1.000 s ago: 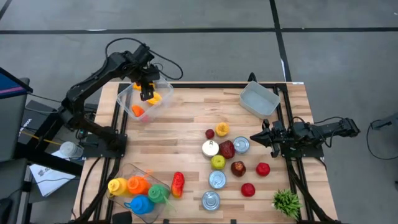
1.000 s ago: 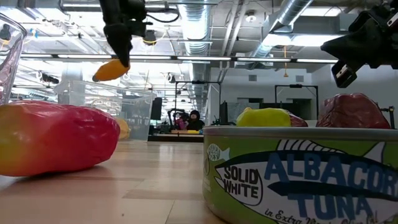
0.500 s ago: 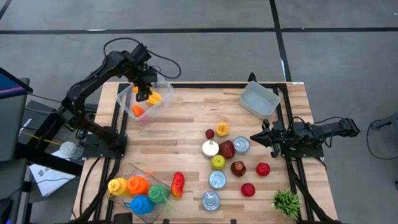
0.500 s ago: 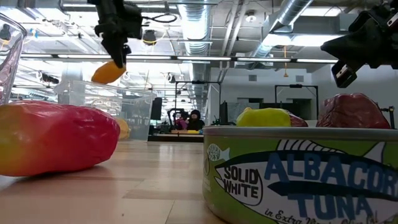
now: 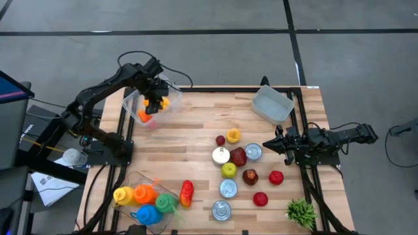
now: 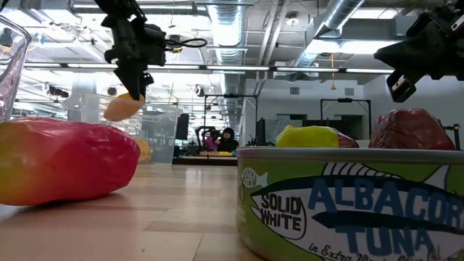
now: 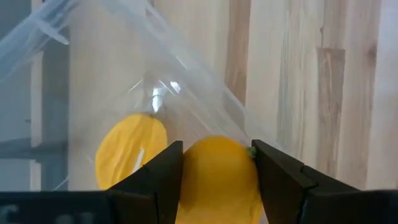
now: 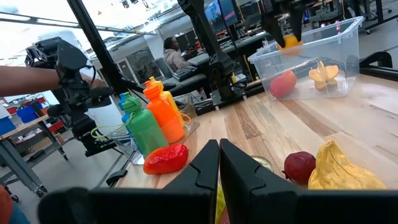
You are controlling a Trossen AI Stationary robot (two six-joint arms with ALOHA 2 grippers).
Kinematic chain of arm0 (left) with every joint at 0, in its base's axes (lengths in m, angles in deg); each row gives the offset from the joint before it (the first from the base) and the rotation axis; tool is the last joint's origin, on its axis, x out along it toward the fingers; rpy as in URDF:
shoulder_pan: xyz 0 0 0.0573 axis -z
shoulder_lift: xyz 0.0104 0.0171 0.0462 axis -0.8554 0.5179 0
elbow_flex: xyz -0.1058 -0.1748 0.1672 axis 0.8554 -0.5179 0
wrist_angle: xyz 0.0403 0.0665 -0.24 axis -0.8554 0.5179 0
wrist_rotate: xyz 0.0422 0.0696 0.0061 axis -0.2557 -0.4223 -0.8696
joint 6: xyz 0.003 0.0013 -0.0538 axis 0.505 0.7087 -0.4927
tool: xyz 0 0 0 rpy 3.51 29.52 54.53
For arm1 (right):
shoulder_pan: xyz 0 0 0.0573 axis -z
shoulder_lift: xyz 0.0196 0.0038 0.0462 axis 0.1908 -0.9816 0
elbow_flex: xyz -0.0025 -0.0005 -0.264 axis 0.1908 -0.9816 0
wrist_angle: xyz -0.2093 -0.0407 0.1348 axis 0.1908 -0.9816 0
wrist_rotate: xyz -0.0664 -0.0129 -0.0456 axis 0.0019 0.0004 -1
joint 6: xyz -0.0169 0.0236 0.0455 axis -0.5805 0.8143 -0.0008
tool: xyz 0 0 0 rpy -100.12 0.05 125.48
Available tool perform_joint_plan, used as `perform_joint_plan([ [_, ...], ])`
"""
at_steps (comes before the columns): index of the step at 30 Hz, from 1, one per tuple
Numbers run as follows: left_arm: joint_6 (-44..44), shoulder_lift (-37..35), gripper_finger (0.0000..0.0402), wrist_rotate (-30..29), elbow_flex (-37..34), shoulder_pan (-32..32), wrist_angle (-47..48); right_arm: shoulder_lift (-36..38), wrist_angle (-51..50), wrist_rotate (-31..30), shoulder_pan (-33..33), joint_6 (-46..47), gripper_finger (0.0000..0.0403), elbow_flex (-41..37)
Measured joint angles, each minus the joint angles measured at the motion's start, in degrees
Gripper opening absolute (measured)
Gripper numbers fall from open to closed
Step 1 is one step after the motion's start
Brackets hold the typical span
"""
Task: Pick & Place Food Item
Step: Put the mango into the white bin
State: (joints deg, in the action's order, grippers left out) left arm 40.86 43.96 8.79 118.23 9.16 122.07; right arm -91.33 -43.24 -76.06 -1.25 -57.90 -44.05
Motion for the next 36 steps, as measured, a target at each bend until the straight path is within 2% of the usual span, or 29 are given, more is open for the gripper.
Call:
perform_joint_plan([
  [11,1.3,0.0,0.0163,0.0,-6.5,-3.2,-2.6,0.0,0.0,0.0,0.0,0.0,0.001,0.0],
  [30,2.4,0.0,0.0164,-1.0,-14.0,-4.2,-11.6,0.0,0.0,0.0,0.0,0.0,0.001,0.0],
  [36,2.4,0.0,0.019,-3.0,-14.5,-4.0,-13.8,0.0,0.0,0.0,0.0,0.0,0.001,0.0],
])
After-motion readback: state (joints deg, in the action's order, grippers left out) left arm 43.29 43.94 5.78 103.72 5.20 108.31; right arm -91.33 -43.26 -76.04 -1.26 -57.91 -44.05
